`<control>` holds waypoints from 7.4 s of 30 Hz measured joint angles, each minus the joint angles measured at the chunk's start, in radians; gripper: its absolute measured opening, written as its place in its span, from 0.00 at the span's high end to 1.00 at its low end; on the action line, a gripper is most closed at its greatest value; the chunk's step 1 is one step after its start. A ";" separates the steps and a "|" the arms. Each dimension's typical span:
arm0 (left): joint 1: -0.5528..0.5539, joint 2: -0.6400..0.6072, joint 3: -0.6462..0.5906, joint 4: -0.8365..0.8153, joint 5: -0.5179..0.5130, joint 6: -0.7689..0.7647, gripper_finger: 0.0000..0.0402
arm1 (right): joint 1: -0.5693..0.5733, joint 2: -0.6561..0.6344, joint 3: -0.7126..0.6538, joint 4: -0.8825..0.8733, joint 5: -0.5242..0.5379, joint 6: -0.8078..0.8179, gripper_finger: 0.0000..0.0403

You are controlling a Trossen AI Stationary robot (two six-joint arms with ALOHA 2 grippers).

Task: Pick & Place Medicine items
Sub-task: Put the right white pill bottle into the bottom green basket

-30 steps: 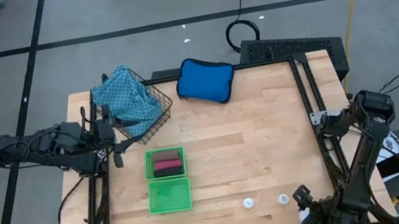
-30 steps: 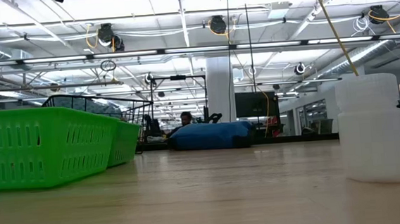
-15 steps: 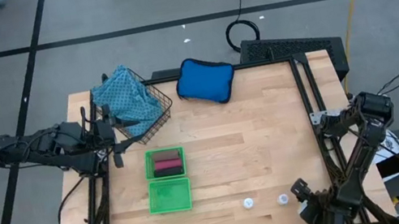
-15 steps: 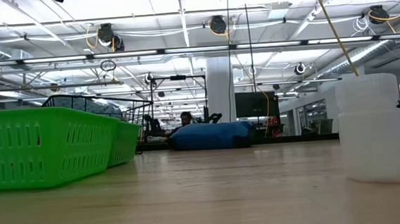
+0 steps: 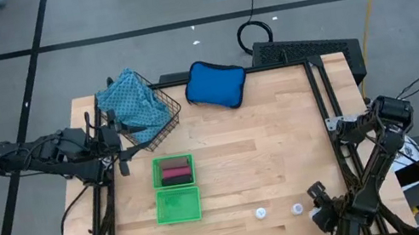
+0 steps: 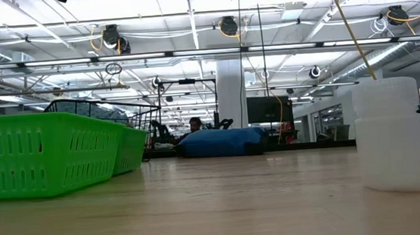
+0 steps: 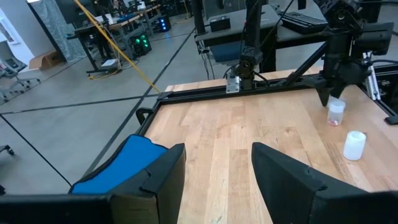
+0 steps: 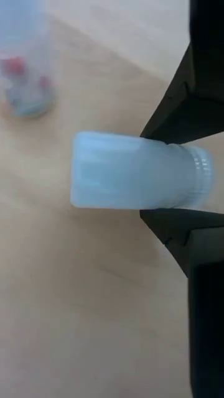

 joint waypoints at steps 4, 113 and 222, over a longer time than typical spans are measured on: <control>0.000 0.000 0.000 0.000 0.000 0.000 0.52 | -0.001 -0.051 0.040 -0.119 -0.003 0.089 0.67; 0.194 1.119 0.114 1.127 0.214 -0.164 0.64 | -0.856 -0.691 -0.195 0.349 0.418 -0.579 0.58; 0.135 1.168 0.023 1.231 0.214 -0.365 0.15 | -0.981 -0.155 -0.170 0.579 -0.105 -0.618 0.60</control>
